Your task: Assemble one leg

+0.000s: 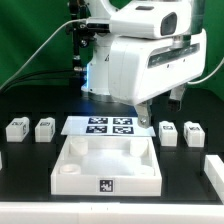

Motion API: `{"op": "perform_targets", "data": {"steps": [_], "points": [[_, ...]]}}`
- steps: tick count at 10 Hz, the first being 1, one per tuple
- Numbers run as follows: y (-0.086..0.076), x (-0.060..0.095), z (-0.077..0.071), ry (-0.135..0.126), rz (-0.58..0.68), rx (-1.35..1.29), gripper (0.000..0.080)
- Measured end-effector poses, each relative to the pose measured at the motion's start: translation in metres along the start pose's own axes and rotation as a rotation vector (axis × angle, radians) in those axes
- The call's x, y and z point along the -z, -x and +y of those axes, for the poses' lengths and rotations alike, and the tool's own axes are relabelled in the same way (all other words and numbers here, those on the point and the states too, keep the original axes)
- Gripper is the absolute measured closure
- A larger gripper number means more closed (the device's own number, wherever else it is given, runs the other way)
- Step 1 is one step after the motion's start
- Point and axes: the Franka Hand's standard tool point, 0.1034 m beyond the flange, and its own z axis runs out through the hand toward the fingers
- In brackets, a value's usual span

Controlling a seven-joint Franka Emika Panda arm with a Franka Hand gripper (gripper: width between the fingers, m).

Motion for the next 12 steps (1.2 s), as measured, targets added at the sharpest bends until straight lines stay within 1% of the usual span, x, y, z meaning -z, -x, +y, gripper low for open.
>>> {"op": "perform_targets", "data": {"steps": [7,8,9,10,11,12], "points": [[0.0,0.0,0.0,0.0,0.0,0.005,0.015],[0.002,0.0,-0.002,0.004,0.004,0.03,0.015],[0.012,0.0,-0.011,0.009,0.005,0.11,0.015],[0.027,0.0,-0.022,0.005,-0.003,0.215,0.015],[0.042,-0.002,-0.029,0.008,-0.003,0.345,0.015],[0.064,-0.01,-0.037,0.015,0.002,0.506,0.015]]}}
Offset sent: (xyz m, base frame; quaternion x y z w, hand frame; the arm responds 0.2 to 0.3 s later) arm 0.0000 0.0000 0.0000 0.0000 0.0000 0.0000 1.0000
